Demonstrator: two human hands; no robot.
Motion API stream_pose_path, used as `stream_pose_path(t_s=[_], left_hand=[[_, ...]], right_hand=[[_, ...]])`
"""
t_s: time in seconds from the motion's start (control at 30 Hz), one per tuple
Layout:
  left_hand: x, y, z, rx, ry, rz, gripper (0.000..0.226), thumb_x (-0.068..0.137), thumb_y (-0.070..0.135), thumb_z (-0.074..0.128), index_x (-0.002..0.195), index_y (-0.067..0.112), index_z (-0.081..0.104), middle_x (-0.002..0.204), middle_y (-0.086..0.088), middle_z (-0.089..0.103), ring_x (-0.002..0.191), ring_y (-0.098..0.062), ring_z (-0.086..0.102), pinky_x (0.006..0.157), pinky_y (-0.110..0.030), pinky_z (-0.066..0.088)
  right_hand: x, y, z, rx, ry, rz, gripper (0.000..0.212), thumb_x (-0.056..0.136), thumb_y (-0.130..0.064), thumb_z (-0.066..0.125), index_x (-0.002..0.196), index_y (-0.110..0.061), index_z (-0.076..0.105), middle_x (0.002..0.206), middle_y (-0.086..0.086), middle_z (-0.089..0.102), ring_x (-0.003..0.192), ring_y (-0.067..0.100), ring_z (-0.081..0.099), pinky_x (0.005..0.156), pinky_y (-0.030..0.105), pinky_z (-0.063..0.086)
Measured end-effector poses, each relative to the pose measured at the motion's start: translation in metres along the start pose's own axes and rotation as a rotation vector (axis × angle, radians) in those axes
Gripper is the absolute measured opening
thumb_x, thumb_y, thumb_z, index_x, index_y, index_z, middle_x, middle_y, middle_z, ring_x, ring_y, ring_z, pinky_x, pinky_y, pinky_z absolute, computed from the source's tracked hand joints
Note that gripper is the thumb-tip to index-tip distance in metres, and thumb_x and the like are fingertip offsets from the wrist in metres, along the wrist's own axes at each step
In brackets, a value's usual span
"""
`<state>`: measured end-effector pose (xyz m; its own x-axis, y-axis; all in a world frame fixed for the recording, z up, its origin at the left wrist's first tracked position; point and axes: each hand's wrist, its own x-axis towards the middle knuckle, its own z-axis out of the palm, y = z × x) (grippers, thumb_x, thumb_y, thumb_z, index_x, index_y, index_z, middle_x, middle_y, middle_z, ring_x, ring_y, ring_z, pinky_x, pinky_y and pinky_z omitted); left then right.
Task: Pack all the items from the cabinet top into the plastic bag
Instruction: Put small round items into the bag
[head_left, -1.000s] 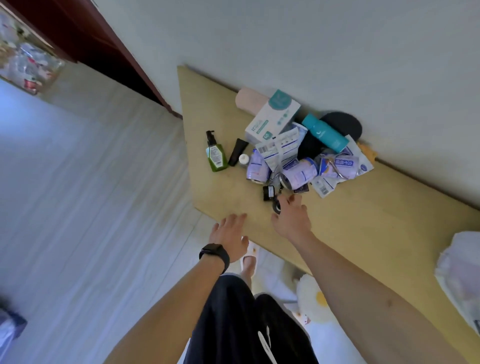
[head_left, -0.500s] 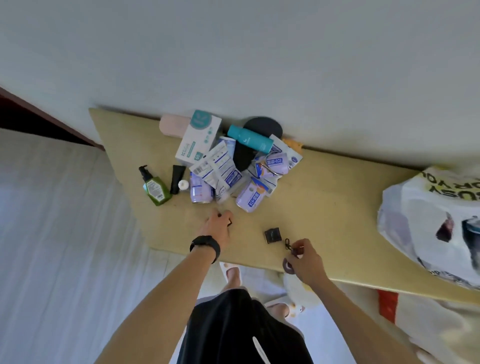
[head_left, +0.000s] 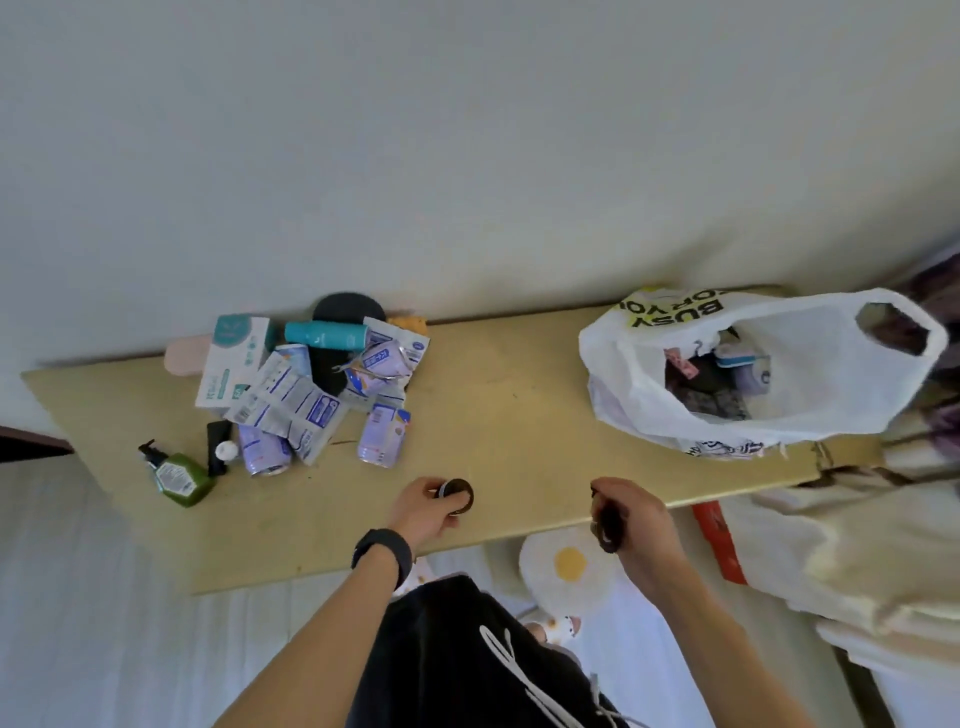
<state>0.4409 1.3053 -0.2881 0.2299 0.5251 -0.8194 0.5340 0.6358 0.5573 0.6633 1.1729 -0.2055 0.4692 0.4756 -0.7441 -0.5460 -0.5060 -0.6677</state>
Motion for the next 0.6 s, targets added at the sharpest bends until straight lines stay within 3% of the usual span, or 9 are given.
stream_pose_path(t_s=[0.07,0.17,0.23,0.3,0.37,0.43,0.5,0.6], left_hand=[[-0.01,0.023,0.029,-0.06,-0.057,0.008,0.035,0.087,0.022,0.073,0.116,0.009,0.059,0.094,-0.007,0.072,0.066,-0.015,0.068,0.059,-0.025,0.048],[-0.024,0.053,0.072,-0.071,-0.131,0.032,0.034,0.086,0.026,0.073,0.115,0.012,0.061,0.095,-0.006,0.073,0.073,-0.018,0.07,0.067,-0.028,0.05],[-0.033,0.067,0.1,-0.05,-0.17,0.057,0.031,0.087,0.026,0.073,0.113,0.015,0.061,0.099,-0.007,0.074,0.077,-0.019,0.07,0.072,-0.03,0.051],[-0.04,0.076,0.125,-0.033,-0.202,0.073,0.033,0.087,0.026,0.073,0.116,0.014,0.062,0.102,-0.008,0.074,0.082,-0.02,0.072,0.076,-0.032,0.053],[-0.047,0.083,0.147,0.004,-0.235,0.093,0.035,0.087,0.025,0.073,0.118,0.014,0.062,0.103,-0.009,0.074,0.085,-0.022,0.072,0.079,-0.034,0.054],[-0.055,0.09,0.162,0.04,-0.251,0.122,0.034,0.087,0.025,0.073,0.117,0.015,0.063,0.102,-0.008,0.074,0.086,-0.022,0.073,0.079,-0.034,0.054],[-0.068,0.099,0.174,0.079,-0.261,0.16,0.033,0.087,0.025,0.073,0.116,0.016,0.063,0.102,-0.007,0.074,0.085,-0.021,0.073,0.08,-0.034,0.055],[-0.085,0.122,0.188,0.182,-0.285,0.248,0.032,0.086,0.026,0.074,0.114,0.019,0.063,0.1,-0.004,0.075,0.081,-0.018,0.073,0.08,-0.034,0.056]], right_hand=[[-0.019,-0.017,-0.028,0.175,0.003,-0.055,0.03,0.086,-0.01,0.062,0.06,-0.012,0.048,0.056,0.006,0.038,0.052,0.021,0.035,0.059,0.035,0.03],[-0.046,-0.037,-0.077,0.318,0.077,-0.176,0.035,0.087,-0.024,0.069,0.067,-0.015,0.041,0.067,0.008,0.024,0.049,0.017,0.025,0.059,0.036,0.03],[-0.051,-0.035,-0.105,0.273,0.159,-0.109,0.039,0.087,-0.05,0.068,0.086,-0.013,0.057,0.073,0.007,0.046,0.047,0.015,0.026,0.054,0.035,0.036],[-0.052,-0.025,-0.12,0.321,0.034,0.078,0.056,0.088,-0.066,0.054,0.112,-0.017,0.065,0.103,0.01,0.07,0.041,0.012,0.024,0.057,0.034,0.048],[-0.054,-0.019,-0.126,0.538,-0.185,0.19,0.059,0.092,-0.063,0.048,0.112,-0.011,0.068,0.109,0.016,0.072,0.035,0.008,0.024,0.058,0.031,0.051],[-0.053,-0.02,-0.13,0.706,-0.335,0.194,0.042,0.091,-0.047,0.057,0.092,-0.006,0.066,0.081,0.009,0.067,0.031,0.006,0.027,0.054,0.025,0.043],[-0.048,-0.02,-0.133,0.846,-0.381,0.157,0.024,0.086,-0.029,0.064,0.078,-0.009,0.056,0.06,-0.001,0.046,0.031,0.006,0.028,0.051,0.021,0.037],[-0.041,-0.023,-0.136,0.886,-0.309,0.139,0.025,0.09,-0.027,0.061,0.073,-0.01,0.052,0.054,-0.005,0.035,0.034,0.007,0.026,0.048,0.02,0.037]])
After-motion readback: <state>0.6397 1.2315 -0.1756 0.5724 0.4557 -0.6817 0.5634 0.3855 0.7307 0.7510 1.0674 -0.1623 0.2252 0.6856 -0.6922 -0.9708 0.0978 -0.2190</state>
